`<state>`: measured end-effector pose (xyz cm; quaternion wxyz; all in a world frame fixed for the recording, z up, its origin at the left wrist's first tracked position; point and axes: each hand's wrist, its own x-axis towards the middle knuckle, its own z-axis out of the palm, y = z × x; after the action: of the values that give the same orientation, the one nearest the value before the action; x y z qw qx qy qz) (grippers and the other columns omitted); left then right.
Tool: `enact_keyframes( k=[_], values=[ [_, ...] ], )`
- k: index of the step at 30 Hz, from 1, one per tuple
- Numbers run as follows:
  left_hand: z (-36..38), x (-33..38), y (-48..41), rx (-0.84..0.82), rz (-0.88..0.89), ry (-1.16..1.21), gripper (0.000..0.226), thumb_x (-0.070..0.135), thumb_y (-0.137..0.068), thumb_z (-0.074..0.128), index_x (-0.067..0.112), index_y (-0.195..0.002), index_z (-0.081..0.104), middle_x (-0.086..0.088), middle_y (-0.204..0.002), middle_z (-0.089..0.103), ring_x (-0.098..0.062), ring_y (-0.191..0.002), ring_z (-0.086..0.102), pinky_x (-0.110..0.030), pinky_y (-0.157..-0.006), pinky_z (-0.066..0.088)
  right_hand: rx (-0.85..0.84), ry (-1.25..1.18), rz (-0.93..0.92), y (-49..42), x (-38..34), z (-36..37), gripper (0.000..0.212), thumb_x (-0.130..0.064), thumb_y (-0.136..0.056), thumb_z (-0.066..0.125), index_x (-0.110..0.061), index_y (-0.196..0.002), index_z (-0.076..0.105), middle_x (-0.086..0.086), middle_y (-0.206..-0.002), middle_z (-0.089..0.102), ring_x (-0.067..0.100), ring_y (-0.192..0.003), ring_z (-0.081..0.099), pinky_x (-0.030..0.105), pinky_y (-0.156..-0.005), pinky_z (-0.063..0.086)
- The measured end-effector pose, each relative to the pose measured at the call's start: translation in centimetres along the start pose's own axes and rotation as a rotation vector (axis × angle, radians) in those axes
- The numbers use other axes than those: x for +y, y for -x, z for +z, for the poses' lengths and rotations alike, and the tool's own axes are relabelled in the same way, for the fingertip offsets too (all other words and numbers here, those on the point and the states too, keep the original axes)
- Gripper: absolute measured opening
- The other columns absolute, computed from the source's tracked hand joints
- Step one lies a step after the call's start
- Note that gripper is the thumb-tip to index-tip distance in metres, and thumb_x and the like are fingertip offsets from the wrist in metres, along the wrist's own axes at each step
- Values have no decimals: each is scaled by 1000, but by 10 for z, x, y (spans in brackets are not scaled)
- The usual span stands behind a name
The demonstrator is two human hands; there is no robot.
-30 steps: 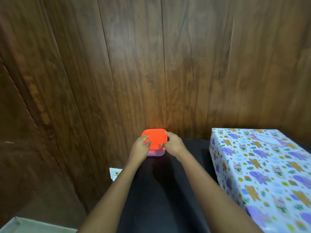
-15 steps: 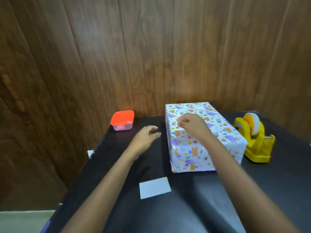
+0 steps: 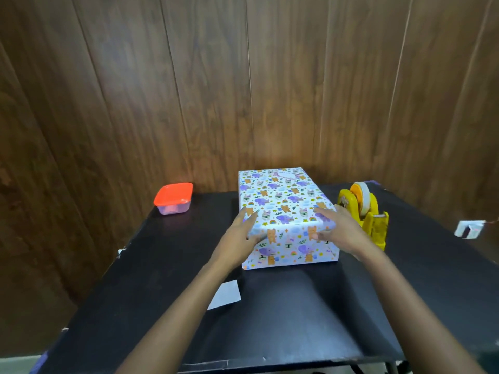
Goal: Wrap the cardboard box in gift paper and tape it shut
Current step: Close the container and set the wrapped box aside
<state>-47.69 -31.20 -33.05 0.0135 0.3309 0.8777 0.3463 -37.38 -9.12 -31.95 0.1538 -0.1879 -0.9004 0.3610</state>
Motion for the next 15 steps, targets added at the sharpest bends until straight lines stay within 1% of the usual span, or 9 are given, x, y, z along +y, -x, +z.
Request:
enact_keyframes(
  k=[2,4,7,9,13,15],
  values=[
    [-1,-2,-9,24,-16,-6,62,41,-93,53,27,-148,28,9,-158,6,-14,-138,31,-29,-108,29,20,4,-9,-12,0,5,73,-20,-76,77,-21,-141,43,12,-153,19,26,-140,26,31,-108,30],
    [-2,-3,-20,39,-29,-3,61,39,-93,53,26,-147,29,7,-158,8,-15,-141,26,-28,-108,28,22,-16,-7,-25,0,11,72,-21,-77,77,-21,-140,44,11,-155,15,27,-141,24,32,-109,30],
    [-5,-5,-39,45,-50,-14,61,37,-93,54,24,-147,29,7,-158,8,-16,-140,27,-28,-107,28,18,-18,-12,-47,-4,12,70,-21,-79,75,-20,-141,42,9,-156,13,26,-141,24,30,-109,29],
    [-6,-7,-48,43,-63,-9,60,35,-94,53,23,-148,28,7,-158,7,-16,-140,27,-27,-107,29,10,-3,2,-56,-5,13,70,-22,-80,74,-21,-142,41,9,-157,12,27,-141,25,32,-109,30],
    [-3,-11,-60,55,-58,-8,58,31,-95,53,24,-147,29,9,-158,8,-14,-139,30,-20,-100,31,8,11,27,-67,-5,14,70,-22,-81,73,-23,-143,39,6,-156,14,28,-138,29,36,-106,36],
    [-3,-12,-62,63,-44,-23,57,32,-95,53,25,-147,30,10,-158,10,-14,-138,31,-22,-102,31,11,7,26,-69,-6,13,70,-22,-81,73,-22,-143,39,7,-156,14,28,-138,30,35,-106,36]
  ],
)
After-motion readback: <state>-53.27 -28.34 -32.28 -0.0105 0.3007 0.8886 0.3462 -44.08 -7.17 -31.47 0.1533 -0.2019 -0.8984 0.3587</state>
